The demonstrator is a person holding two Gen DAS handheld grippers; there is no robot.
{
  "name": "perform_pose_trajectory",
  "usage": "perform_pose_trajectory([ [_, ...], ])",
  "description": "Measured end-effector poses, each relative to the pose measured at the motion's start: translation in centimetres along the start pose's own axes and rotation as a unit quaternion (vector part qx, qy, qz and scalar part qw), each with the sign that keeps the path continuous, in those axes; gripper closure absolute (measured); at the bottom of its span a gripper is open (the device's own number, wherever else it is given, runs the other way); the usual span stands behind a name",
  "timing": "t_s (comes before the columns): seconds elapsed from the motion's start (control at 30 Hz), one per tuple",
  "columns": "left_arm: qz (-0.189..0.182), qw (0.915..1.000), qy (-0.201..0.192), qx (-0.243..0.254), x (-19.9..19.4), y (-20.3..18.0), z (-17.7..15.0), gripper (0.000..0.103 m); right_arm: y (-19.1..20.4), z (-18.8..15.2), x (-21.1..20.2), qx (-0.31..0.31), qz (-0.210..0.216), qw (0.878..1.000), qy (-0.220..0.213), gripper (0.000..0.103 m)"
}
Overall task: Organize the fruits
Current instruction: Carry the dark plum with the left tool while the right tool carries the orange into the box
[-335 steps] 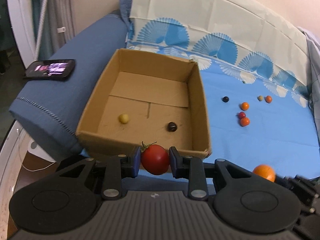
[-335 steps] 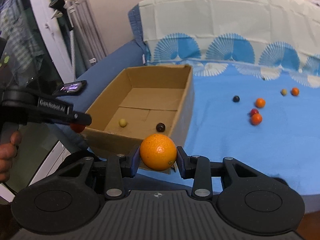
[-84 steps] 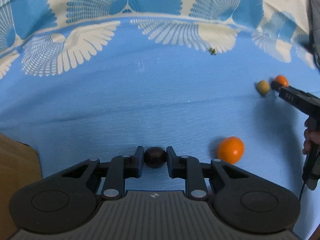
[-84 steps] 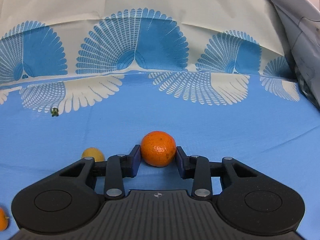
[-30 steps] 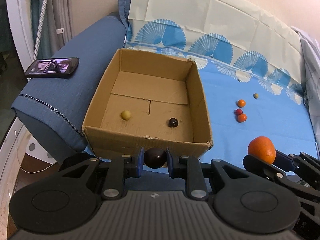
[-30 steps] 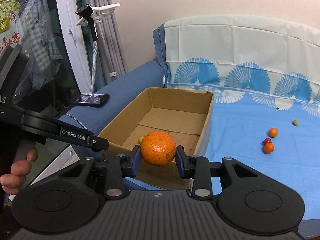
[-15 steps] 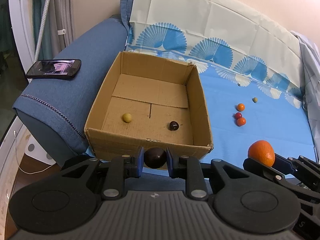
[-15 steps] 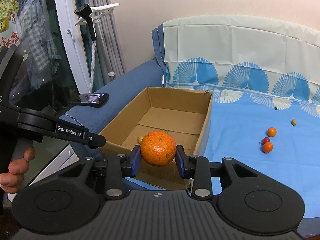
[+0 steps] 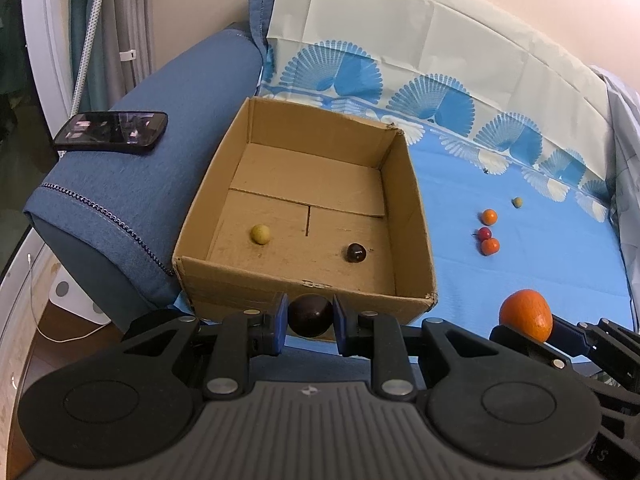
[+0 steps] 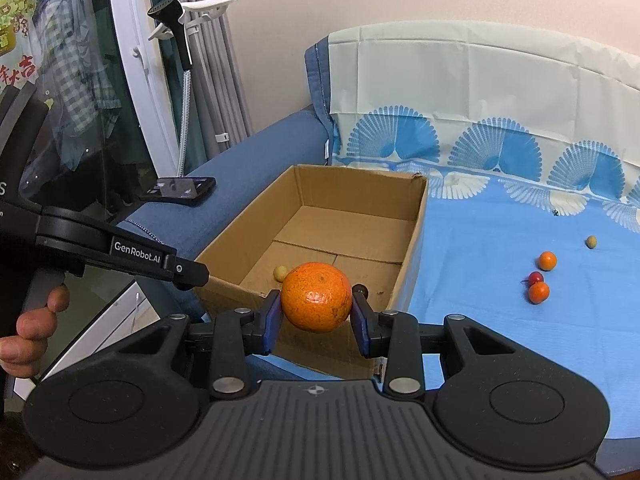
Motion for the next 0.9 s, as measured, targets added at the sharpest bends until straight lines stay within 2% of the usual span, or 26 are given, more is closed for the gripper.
perform_pose_trajectory([
  [0.33,0.006,0.9999,-0.002,-0.012,0.8,1.1,1.1,0.077,-0.3,0.4,1.2,-0.002,-0.008,1.000,0.009,0.065],
  [0.9,0.014,0.9995,-0.010,-0.026,3.5,2.6,5.1,0.077,-0.4,2.3,5.5,-0.004,-0.002,1.000,0.026,0.065],
])
Point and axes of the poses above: each gripper's, at about its wrist camera, not at the fingertips, and x roughly the way its jaws point, y to its left, z to its top, the point moved 8 cm from there along x, roughly the way its jaws point, and after that the axes turned 4 degrees about -x, right-handed, at the moved point
